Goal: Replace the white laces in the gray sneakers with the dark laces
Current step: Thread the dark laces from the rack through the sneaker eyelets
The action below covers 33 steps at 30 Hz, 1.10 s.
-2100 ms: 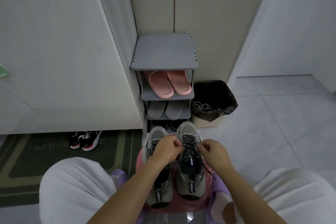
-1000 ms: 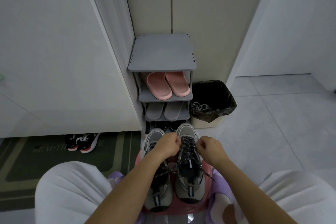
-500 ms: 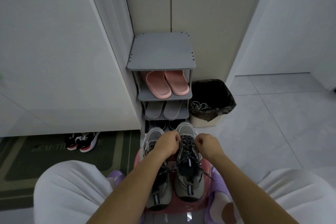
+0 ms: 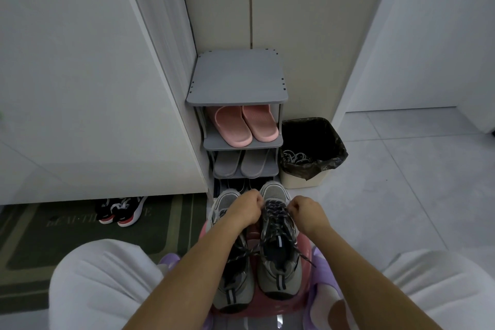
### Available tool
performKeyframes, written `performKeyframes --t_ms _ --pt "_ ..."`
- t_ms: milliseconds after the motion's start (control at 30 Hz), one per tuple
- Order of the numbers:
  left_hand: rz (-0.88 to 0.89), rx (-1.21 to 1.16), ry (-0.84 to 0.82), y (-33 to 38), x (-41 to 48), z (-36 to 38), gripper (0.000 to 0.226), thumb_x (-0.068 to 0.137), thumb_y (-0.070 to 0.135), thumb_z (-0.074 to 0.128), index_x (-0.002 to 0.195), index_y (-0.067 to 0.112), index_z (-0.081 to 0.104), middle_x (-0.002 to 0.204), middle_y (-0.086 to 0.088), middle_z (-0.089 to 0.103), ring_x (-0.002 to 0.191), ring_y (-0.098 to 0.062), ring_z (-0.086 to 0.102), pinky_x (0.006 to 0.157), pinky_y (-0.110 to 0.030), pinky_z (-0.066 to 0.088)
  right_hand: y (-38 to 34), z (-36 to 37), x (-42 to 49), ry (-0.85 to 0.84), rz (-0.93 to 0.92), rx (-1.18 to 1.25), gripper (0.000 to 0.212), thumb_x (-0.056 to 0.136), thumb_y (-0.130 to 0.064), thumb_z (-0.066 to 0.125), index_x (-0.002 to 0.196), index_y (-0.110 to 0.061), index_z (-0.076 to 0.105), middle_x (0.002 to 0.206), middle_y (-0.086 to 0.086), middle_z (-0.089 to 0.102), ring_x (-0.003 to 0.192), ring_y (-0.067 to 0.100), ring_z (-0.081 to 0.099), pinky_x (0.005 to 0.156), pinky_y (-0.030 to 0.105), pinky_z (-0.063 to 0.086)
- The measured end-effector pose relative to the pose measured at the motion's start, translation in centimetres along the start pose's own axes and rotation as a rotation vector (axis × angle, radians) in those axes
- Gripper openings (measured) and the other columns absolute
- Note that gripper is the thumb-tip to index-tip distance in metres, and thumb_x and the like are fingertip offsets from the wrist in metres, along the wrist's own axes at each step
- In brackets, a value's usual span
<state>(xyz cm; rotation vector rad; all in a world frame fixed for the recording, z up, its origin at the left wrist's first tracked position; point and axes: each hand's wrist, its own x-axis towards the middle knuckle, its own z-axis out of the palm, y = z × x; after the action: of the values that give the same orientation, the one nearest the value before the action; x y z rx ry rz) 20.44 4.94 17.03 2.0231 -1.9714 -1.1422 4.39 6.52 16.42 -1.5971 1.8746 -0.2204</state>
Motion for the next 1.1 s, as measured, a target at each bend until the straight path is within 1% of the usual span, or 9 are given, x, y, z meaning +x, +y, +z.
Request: performKeyframes --t_ms 167,333,500,600,700,833,933,1000,1100 --pt "0.004 0.036 0.075 0.0 0.2 0.8 0.01 0.094 0.024 0.051 0.1 0.019 0.057 0.105 0.0 0.062 0.095 -0.017 0.058 0.08 -0.03 0.047 -0.3 0.3 0.2 0.012 0.004 -0.027 0.016 0.091 -0.015 0.045 0.078 -0.015 0.053 0.094 0.013 0.066 0.087 0.03 0.06 0.073 0.035 0.048" --pt "0.007 0.117 0.095 0.5 0.3 1.0 0.004 0.094 0.018 0.05 0.092 0.018 0.054 0.101 -0.003 0.061 0.086 -0.017 0.056 0.07 -0.029 0.043 -0.7 0.4 0.5 0.012 -0.007 -0.074 0.015 0.094 -0.016 0.04 0.082 -0.012 0.049 0.096 0.017 0.065 0.083 0.03 0.056 0.069 0.034 0.043" --pt "-0.053 0.072 0.053 0.8 0.4 0.5 0.011 0.094 0.011 0.047 0.094 0.01 0.058 0.094 -0.007 0.061 0.085 -0.022 0.059 0.079 -0.036 0.049 -0.3 0.5 0.6 0.046 -0.024 -0.062 0.015 0.096 -0.017 0.038 0.088 -0.009 0.049 0.095 0.018 0.064 0.076 0.026 0.049 0.065 0.032 0.039" --pt "0.006 0.022 0.089 0.6 -0.1 0.1 0.013 0.097 0.019 0.045 0.106 0.013 0.053 0.103 -0.004 0.061 0.09 -0.019 0.058 0.076 -0.032 0.046 0.0 -0.1 0.4 0.05 -0.058 0.012 0.013 0.096 -0.022 0.043 0.095 -0.013 0.053 0.087 0.012 0.065 0.079 0.029 0.056 0.07 0.033 0.046" --pt "0.145 -0.072 0.069 0.1 -1.0 0.2 0.015 0.096 0.027 0.048 0.106 0.018 0.053 0.105 0.0 0.059 0.092 -0.014 0.057 0.079 -0.027 0.046 0.5 -0.6 -0.3 -0.005 -0.16 0.11 0.01 0.093 -0.032 0.052 0.093 -0.022 0.052 0.083 0.003 0.062 0.078 0.021 0.058 0.07 0.029 0.046" --pt "0.206 -0.053 -0.084 -0.6 -1.9 0.2 0.023 0.091 0.032 0.055 0.111 0.022 0.058 0.109 0.001 0.046 0.093 -0.011 0.049 0.083 -0.024 0.042 0.9 -0.3 -1.0 -0.177 -0.184 0.058 0.029 0.076 -0.038 0.064 0.102 -0.03 0.054 0.101 0.003 0.053 0.086 0.017 0.056 0.068 0.021 0.041" --pt "0.199 0.006 -0.151 -0.5 -2.1 0.1 0.039 0.086 0.029 0.06 0.124 0.024 0.054 0.122 -0.003 0.04 0.105 -0.016 0.049 0.089 -0.025 0.04 0.3 -0.3 -1.4 -0.211 -0.191 -0.025 0.047 0.074 -0.038 0.066 0.119 -0.03 0.053 0.106 0.0 0.042 0.095 0.019 0.054 0.083 0.025 0.045" --pt "0.187 0.035 -0.16 -0.3 -2.2 0.1 0.045 0.083 0.03 0.062 0.126 0.025 0.052 0.125 -0.003 0.039 0.107 -0.017 0.049 0.092 -0.027 0.041 0.0 -0.4 -1.5 -0.211 -0.194 -0.078 0.049 0.075 -0.038 0.066 0.121 -0.03 0.052 0.106 -0.001 0.04 0.1 0.022 0.054 0.09 0.03 0.046" --pt "0.164 0.063 -0.141 -0.4 -2.1 -0.3 0.044 0.08 0.033 0.064 0.122 0.027 0.052 0.123 -0.003 0.042 0.098 -0.014 0.048 0.084 -0.026 0.042 0.4 -0.7 -1.5 -0.194 -0.166 -0.084 0.045 0.074 -0.039 0.066 0.115 -0.028 0.05 0.105 0.002 0.043 0.097 0.023 0.054 0.086 0.03 0.046"
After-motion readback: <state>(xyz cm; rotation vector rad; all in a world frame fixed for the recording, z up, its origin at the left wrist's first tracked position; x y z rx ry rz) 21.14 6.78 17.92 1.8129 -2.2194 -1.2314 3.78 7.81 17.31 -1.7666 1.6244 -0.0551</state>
